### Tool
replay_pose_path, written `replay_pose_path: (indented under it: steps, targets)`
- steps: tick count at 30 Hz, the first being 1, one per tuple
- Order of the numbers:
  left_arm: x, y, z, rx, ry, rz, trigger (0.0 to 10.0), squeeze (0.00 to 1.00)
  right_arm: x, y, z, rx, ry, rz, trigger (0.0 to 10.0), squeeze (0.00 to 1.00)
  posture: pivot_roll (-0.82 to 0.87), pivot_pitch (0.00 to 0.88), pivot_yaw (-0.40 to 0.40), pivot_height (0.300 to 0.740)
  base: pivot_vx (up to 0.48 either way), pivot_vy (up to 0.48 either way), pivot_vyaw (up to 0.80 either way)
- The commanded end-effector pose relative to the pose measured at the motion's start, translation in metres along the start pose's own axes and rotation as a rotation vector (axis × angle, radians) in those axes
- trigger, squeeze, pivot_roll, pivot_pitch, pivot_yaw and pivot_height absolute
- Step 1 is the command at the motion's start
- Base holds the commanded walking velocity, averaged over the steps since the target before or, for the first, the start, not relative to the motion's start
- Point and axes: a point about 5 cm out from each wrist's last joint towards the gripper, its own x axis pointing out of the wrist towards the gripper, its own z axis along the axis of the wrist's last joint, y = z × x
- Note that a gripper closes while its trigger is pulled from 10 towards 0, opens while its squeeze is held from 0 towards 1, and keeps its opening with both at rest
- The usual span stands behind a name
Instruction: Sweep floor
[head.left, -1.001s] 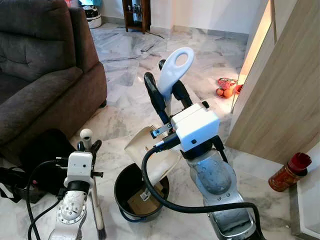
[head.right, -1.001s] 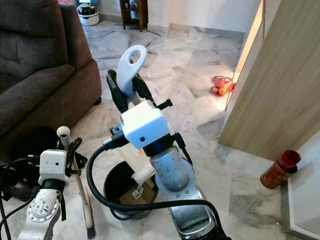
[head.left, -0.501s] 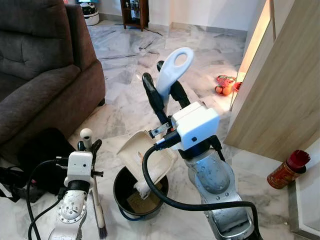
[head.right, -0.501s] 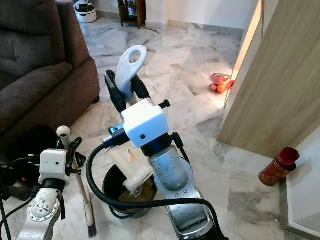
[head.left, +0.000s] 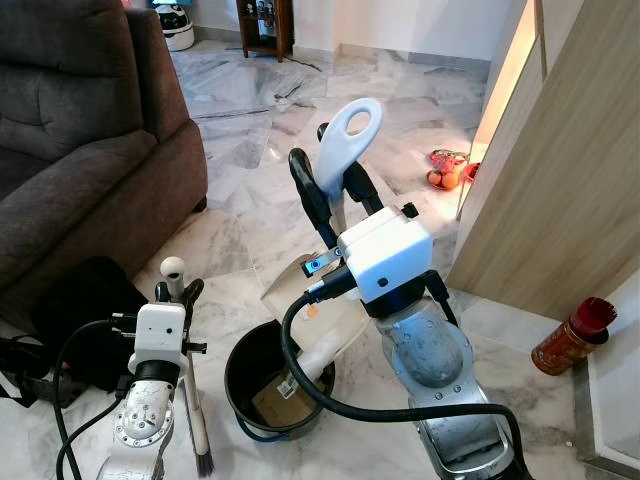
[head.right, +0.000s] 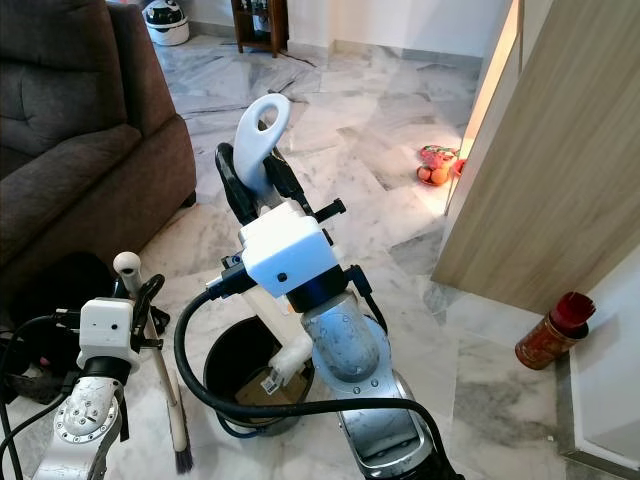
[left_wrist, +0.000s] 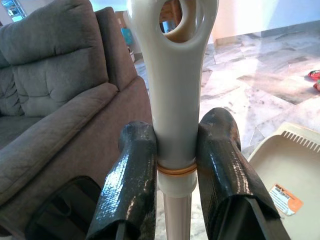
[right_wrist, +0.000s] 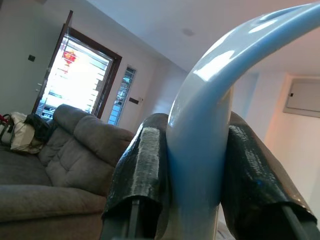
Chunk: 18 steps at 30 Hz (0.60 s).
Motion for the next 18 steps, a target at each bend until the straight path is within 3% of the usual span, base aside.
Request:
replay_pose_path:
  steps: [1, 4, 18]
  targets:
    - [0.0031, 0.0024, 0.0057, 0.022, -0.034, -0.010, 10.0, 0.00, 0.0043, 0.0003, 0.0135, 0.071, -0.067, -0.022, 10.0, 0.00, 0.10, 0.087, 0.024, 0.740, 0.000, 0.000, 0.00]
    - [0.0031, 0.0024, 0.0057, 0.021, -0.035, -0.010, 10.0, 0.00, 0.0048, -0.0014, 0.0127, 0.112, -0.056, -0.043, 10.0, 0.00, 0.10, 0.083, 0.024, 0.740, 0.000, 0.000, 0.00]
    - [0.0026, 0.0018, 0.0059, 0.022, -0.038, -0.010, 10.0, 0.00, 0.0055, -0.0055, 0.0163, -0.016, -0.099, -0.040, 10.0, 0.00, 0.10, 0.076, 0.022, 0.740, 0.000, 0.000, 0.00]
